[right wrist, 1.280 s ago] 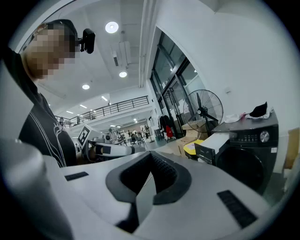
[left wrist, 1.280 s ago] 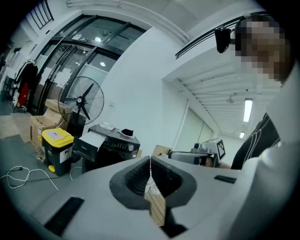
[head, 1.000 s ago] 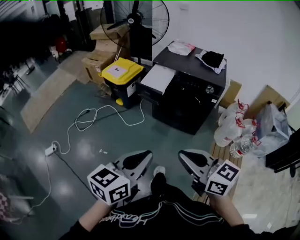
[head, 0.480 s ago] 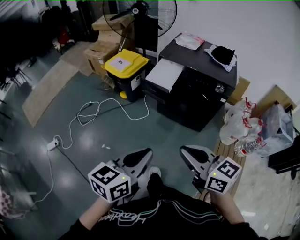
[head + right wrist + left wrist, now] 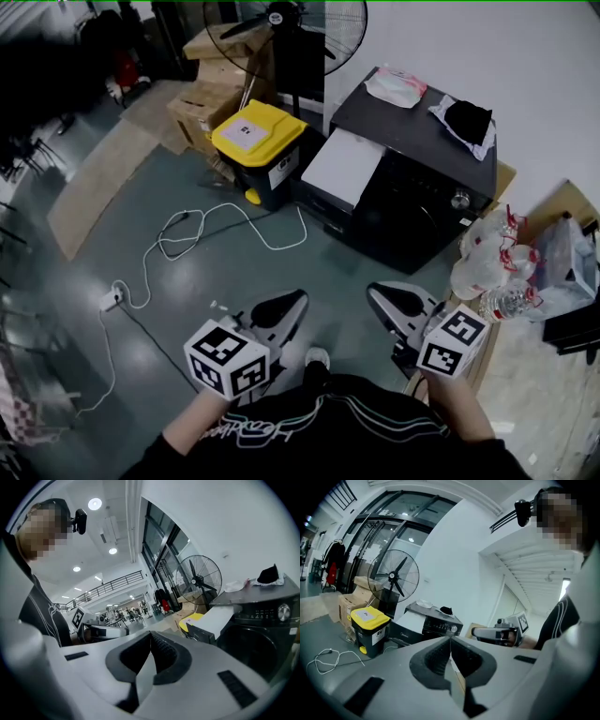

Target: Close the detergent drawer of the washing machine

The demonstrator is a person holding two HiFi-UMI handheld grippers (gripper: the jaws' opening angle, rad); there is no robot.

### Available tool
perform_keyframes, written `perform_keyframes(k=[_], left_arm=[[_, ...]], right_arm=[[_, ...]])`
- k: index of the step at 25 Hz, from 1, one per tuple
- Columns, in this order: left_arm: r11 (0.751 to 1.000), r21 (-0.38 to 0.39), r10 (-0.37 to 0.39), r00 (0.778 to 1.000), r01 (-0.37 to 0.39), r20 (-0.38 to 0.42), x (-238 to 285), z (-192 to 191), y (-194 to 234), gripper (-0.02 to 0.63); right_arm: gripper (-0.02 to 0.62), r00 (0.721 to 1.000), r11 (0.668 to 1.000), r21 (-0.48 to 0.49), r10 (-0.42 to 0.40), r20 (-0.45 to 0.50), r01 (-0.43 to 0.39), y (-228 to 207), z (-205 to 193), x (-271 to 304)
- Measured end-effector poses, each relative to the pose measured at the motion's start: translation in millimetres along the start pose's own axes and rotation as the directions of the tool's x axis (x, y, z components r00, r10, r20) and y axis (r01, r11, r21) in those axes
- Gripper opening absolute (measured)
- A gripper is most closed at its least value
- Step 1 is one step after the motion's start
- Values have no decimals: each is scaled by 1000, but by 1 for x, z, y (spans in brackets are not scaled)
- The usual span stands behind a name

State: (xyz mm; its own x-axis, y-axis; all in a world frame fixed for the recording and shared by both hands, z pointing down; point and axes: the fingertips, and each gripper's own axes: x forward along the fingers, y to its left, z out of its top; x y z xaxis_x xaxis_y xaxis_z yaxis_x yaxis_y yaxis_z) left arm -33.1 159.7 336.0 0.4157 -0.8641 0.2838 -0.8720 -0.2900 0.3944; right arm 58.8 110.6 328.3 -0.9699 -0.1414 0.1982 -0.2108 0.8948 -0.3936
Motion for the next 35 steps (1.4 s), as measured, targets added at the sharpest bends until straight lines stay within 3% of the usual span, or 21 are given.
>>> perform_keyframes(k=[6, 12, 25, 35], left_arm=[[1000, 23, 18, 1000, -18, -5, 31, 21, 44, 29], [999, 44, 29, 1000, -29, 1, 50, 37, 61, 29], [994, 108, 40, 998, -34, -57, 107, 32, 103, 29], [988, 145, 83, 983, -59, -166, 164, 15, 166, 29]], right_arm=[[28, 1000, 1000, -17, 2, 2, -2, -39, 18, 40], [28, 1000, 999, -38, -8, 11, 9, -60, 34, 48], [28, 991, 989, -74, -127, 30, 129, -104, 37, 39], [28, 968, 969, 37, -246, 44, 245, -151, 35, 39]])
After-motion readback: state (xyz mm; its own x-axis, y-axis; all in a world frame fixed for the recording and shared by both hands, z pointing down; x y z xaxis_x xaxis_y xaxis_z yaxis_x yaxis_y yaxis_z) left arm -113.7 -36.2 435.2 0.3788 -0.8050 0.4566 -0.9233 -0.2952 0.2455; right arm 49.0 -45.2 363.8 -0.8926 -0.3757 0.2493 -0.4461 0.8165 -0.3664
